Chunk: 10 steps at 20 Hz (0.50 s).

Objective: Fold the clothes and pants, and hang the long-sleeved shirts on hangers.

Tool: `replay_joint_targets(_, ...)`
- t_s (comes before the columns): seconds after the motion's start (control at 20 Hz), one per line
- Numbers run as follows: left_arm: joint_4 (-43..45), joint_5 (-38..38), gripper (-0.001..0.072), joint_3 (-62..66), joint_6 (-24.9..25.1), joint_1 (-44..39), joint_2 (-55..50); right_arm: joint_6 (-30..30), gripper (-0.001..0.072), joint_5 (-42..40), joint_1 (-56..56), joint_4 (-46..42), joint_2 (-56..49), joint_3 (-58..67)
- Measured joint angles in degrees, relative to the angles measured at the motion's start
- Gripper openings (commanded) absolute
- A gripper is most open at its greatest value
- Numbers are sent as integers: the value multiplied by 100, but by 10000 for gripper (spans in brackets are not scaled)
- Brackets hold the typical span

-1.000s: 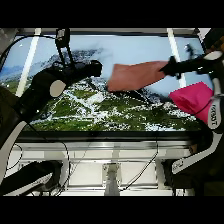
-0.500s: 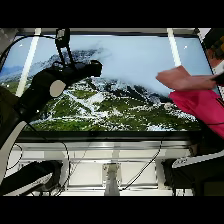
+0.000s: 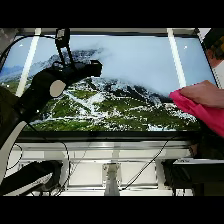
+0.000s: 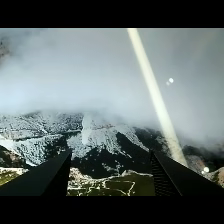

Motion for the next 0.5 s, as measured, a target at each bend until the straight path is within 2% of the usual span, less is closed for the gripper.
replay_joint_targets(0.05,0,0,549,0,0,0,2,0,250,11,-61,-52,20,-9)
replay_joint_targets(0.1,0,2,549,0,0,0,2,2,378,9,-103,-127,39,-17)
replay_joint_targets(0.3,0,0,549,0,0,0,2,133,409,26,-197,-577,149,-24)
replay_joint_targets(0.35,0,0,548,0,0,0,0,149,400,31,-203,-710,195,-22)
replay_joint_targets(0.4,0,2,539,0,0,0,2,162,243,33,-214,-824,229,-17)
replay_joint_targets(0.45,4,0,524,0,4,0,0,201,26,31,-223,-850,254,-17)
replay_joint_targets(0.5,35,-2,443,0,63,4,2,234,16,31,-221,-667,273,-13)
